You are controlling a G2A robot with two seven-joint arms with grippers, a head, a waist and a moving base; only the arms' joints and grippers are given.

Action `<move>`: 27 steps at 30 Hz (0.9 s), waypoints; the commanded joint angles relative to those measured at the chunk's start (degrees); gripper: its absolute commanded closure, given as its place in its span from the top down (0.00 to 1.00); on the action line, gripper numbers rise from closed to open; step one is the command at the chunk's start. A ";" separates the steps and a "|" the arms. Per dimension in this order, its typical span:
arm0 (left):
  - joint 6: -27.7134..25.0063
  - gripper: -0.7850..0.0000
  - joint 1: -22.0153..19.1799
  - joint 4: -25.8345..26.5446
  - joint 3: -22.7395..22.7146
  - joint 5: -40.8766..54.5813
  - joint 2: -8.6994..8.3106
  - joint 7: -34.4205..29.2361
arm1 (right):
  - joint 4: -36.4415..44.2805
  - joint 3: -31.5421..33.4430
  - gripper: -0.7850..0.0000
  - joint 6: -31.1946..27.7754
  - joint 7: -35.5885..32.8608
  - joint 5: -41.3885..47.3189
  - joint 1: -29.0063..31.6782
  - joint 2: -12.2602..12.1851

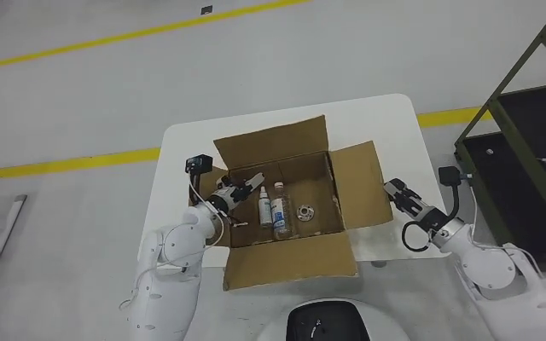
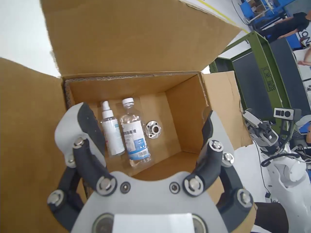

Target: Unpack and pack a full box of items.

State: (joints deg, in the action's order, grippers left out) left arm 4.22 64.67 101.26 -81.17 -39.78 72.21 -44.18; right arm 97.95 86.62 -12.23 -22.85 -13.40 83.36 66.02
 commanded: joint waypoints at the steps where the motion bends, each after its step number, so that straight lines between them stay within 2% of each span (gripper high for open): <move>1: 0.35 1.00 0.23 -0.35 -0.03 -0.89 -0.08 0.62 | -0.22 -0.05 0.00 0.05 0.19 -0.14 0.18 0.01; 14: 0.45 1.00 0.48 -2.98 -1.08 -1.12 -0.47 4.25 | -0.74 -0.21 0.00 0.22 0.36 -1.00 0.45 -0.04; 17: 0.03 1.00 -0.09 -2.07 -0.08 5.09 -0.07 4.52 | -0.09 -0.31 0.00 -0.18 0.56 -0.63 0.48 -0.02; 21: -0.89 1.00 -1.97 -0.73 4.38 5.87 0.28 2.38 | 1.15 -0.28 0.00 -0.25 0.71 -0.98 0.79 -0.04; 22: -1.10 1.00 -2.59 -0.82 5.67 5.92 0.39 1.65 | 1.35 -0.28 0.07 -0.15 0.78 -1.21 0.93 -0.05; 23: -1.39 1.00 -3.41 -1.55 7.39 6.21 0.53 0.31 | 1.61 -0.25 0.27 -0.29 0.99 -1.44 1.03 -0.05; 25: -1.87 1.00 -4.69 -2.77 9.59 5.94 0.70 -1.27 | 1.69 -0.20 0.48 -0.59 1.34 -1.83 1.14 -0.06; 26: -1.76 1.00 -5.47 -3.76 10.74 5.23 0.80 -1.89 | 1.73 -0.17 0.72 -0.74 1.63 -2.18 1.21 -0.07; 27: -1.73 1.00 -6.32 -4.65 12.07 4.04 0.89 -2.66 | 1.89 -0.17 0.82 -0.96 1.90 -2.34 1.37 -0.07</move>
State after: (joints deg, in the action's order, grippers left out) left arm 2.41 59.02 97.40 -70.23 -34.73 73.03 -46.31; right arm 99.76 86.44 -13.06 -21.13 -15.63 84.64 65.96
